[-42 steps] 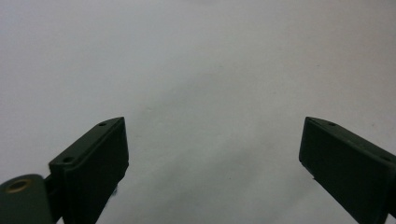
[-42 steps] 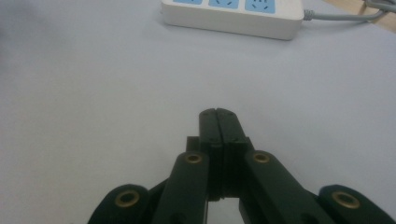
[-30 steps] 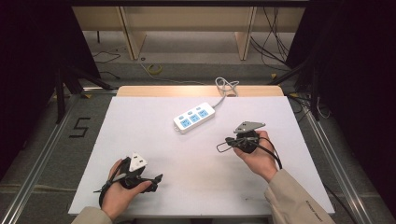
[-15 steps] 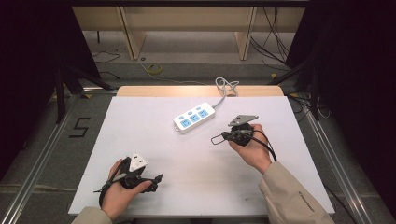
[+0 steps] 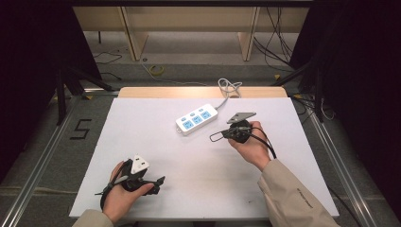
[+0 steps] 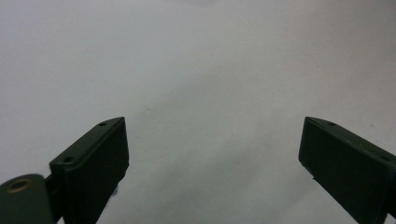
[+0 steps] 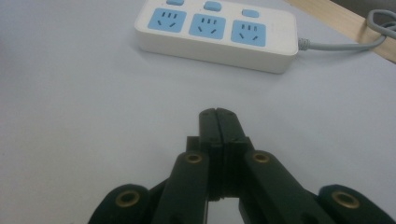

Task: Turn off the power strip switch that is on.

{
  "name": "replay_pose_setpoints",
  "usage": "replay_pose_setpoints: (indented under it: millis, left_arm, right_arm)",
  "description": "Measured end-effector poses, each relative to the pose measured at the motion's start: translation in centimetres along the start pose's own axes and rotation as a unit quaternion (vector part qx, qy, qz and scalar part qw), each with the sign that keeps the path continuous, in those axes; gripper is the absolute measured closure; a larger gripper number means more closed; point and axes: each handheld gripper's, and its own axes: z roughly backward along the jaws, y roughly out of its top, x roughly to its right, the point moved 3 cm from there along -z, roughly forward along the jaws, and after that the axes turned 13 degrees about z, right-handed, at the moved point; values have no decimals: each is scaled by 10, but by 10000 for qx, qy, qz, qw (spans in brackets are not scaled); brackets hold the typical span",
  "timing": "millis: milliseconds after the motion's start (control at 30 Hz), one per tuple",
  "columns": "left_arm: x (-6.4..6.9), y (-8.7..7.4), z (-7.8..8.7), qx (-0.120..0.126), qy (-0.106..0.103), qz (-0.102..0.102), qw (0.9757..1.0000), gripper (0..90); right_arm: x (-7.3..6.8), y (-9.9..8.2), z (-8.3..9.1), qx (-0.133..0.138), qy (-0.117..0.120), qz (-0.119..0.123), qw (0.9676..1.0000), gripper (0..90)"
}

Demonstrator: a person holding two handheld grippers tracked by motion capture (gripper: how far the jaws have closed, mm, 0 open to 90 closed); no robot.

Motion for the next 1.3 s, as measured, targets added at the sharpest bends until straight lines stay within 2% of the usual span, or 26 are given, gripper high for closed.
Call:
replay_pose_setpoints:
  millis: [1300]
  left_arm:
    - [0, 0, 0, -22, -9, -30, 10000, 81]
  right_arm:
    - [21, 15, -27, -211, -47, -112, 9997, 900]
